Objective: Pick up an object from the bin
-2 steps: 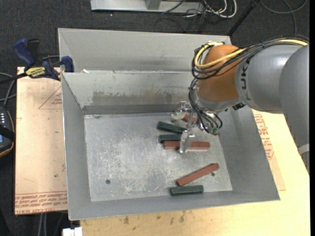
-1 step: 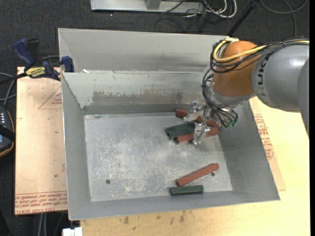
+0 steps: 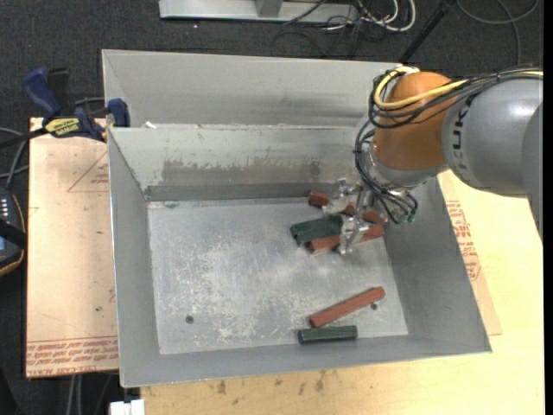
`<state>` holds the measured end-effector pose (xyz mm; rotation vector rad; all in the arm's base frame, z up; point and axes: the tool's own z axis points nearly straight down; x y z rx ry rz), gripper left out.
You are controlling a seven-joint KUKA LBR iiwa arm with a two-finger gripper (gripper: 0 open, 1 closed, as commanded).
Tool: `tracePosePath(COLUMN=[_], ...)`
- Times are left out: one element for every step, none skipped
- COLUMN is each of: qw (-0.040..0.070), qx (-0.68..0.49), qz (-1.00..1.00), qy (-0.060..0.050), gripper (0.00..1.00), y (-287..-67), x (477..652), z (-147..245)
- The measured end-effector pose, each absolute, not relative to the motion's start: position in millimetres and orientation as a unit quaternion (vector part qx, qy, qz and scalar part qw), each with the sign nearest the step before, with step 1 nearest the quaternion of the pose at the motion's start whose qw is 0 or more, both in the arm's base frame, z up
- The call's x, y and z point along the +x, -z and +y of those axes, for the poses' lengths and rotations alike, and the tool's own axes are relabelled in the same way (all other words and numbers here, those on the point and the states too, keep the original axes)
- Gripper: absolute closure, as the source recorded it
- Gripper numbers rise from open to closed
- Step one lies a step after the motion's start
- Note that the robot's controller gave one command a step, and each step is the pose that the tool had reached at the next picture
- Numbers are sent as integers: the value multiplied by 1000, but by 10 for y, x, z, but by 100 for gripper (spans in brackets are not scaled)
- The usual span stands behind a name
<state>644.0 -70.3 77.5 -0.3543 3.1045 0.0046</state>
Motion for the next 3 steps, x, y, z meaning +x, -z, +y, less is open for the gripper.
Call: tracePosePath(qw=[7,0,2], qx=[-114,-114,-114], qz=[994,993,994], qy=[-2,-1,-1], gripper=[100,100,100], y=[-805,-946,-1103], x=[6428,6397,6414], z=[-701,-705,-707])
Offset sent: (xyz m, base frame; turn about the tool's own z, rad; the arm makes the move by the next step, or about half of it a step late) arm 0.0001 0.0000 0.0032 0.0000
